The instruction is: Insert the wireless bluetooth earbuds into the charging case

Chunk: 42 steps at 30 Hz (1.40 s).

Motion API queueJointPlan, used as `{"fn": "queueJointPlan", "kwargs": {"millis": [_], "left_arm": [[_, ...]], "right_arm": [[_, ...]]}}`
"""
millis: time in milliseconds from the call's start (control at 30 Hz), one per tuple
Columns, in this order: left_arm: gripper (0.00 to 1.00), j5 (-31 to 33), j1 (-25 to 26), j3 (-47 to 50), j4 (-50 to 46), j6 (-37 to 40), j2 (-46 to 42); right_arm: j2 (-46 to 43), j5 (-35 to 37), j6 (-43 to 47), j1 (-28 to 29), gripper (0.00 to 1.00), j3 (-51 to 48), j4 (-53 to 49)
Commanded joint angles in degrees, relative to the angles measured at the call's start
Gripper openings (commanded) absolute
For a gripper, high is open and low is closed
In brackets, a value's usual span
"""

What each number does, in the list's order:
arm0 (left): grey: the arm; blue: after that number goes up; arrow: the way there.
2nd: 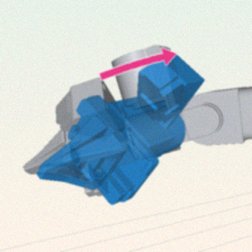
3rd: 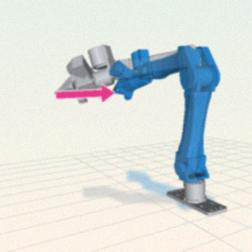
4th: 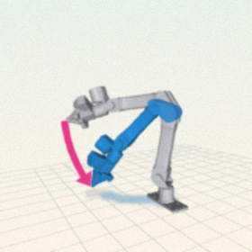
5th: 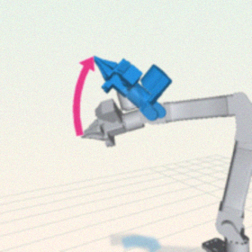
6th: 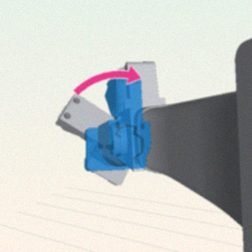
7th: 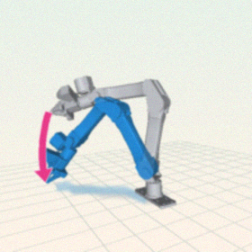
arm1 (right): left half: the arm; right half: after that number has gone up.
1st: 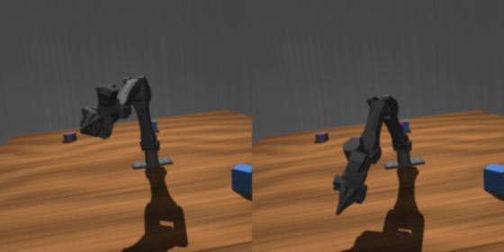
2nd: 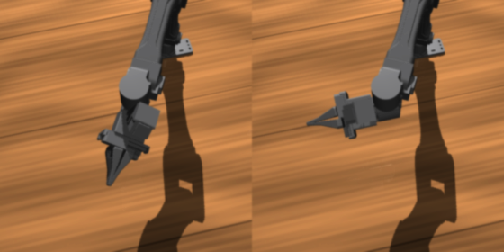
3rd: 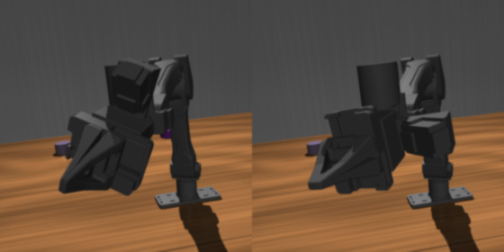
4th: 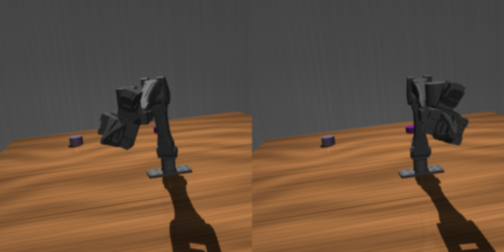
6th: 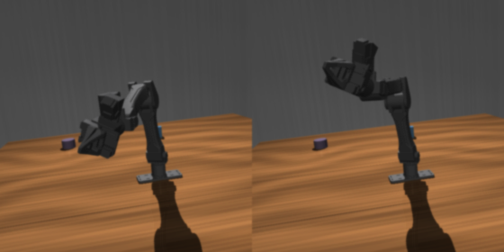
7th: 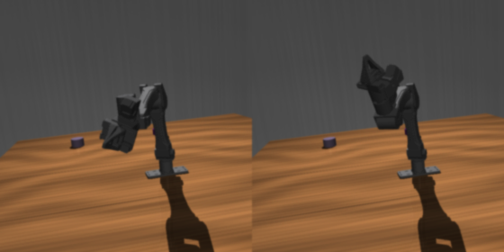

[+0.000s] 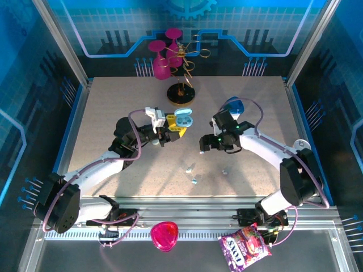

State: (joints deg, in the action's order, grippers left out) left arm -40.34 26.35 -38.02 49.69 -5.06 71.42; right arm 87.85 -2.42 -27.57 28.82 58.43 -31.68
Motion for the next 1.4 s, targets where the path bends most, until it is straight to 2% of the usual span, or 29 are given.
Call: {"fn": "queueJointPlan", "kwargs": {"millis": [0,100,167,367,933,1367], "left_arm": [[0.27,-1.82,-0.40,0.67,2.69,-0.46,-0.38],[0.27,-2.06,-0.34,0.67,2.79,-0.51,-0.31],[0.27,-2.17,-0.34,0.83,2.80,-0.46,-0.40],[0.27,-2.11,-0.33,1.19,2.47,-0.18,-0.83],[0.27,-2.44,-0.34,0.99,1.42,0.62,-1.06],[0.27,-2.46,-0.33,0.67,0.93,0.88,-0.97]], "right_arm": [[3.28,1.99,-6.90,1.32,0.80,0.49,1.70],[6.38,3.47,-9.12,2.70,0.75,2.24,0.86],[8.63,4.43,-10.98,3.26,0.66,3.47,0.06],[12.02,3.41,-15.27,3.21,0.49,4.80,1.18],[16.36,-0.38,-18.62,1.37,0.30,6.44,3.51],[18.30,-2.06,-19.36,0.70,0.24,6.60,4.43]]}}
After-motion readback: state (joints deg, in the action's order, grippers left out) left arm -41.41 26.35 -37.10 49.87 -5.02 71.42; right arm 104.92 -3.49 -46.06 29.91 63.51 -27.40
